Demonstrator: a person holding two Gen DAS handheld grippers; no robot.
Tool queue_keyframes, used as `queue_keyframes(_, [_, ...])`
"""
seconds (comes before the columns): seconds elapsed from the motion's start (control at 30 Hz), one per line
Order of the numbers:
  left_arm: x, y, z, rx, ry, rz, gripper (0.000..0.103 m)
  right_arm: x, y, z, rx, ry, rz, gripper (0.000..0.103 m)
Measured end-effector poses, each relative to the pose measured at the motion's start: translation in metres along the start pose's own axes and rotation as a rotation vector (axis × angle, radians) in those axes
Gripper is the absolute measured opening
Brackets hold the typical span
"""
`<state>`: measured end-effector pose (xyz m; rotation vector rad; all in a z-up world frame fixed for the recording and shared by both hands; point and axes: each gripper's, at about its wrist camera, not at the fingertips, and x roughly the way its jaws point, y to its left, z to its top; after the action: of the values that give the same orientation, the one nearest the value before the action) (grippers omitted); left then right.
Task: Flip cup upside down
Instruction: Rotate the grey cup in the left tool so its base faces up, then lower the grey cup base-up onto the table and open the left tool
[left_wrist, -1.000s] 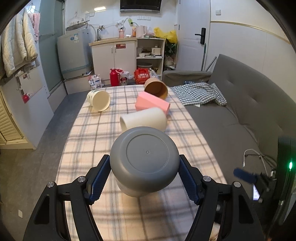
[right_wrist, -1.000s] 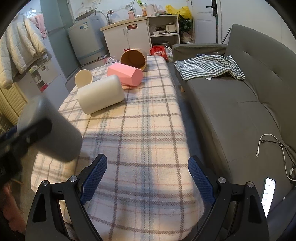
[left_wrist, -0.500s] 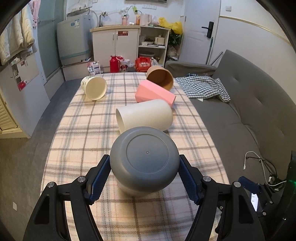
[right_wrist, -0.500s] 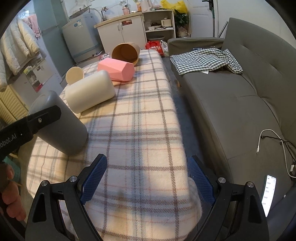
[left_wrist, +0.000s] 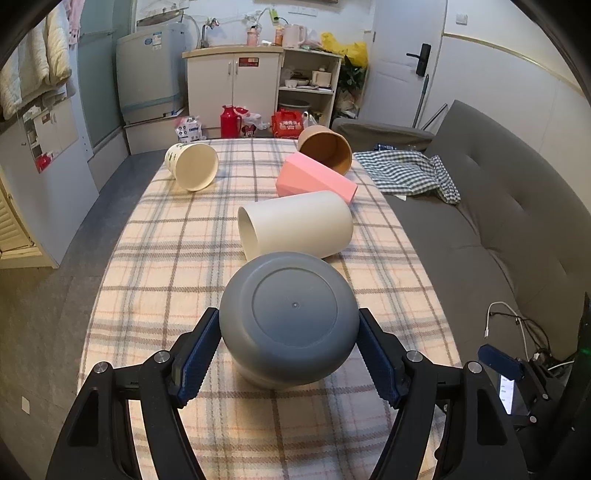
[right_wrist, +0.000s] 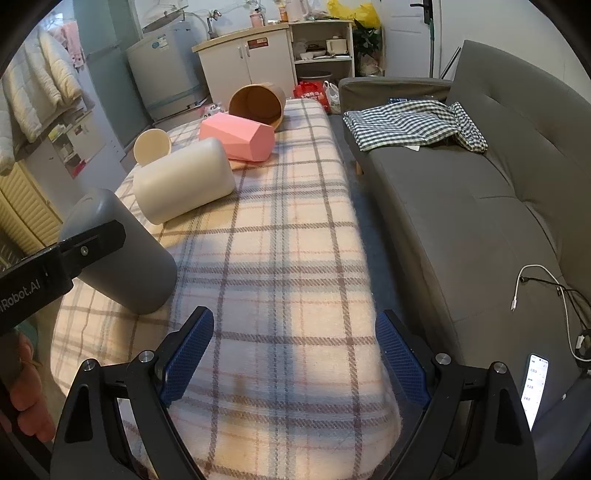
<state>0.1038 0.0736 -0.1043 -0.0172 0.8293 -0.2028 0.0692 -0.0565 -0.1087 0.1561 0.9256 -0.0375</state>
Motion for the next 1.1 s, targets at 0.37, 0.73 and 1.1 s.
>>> queue_keyframes(0.37, [-0.036,-0.001,0.008,0.061,-0.089,0.059,0.077,-0.027,0.009,0.002,-0.023,-0.053,0.002,0.09])
queue_keyframes(0.73, [-0.097,0.012,-0.008,0.047,-0.223,0.073,0.086,-0.082,0.022,-0.004,-0.049,-0.219,0.031,0.09])
queue_keyframes(1.1, [-0.119,0.028,-0.058,-0.003,-0.306,0.148,0.103,-0.099,0.037,-0.022,-0.1,-0.275,0.07,0.09])
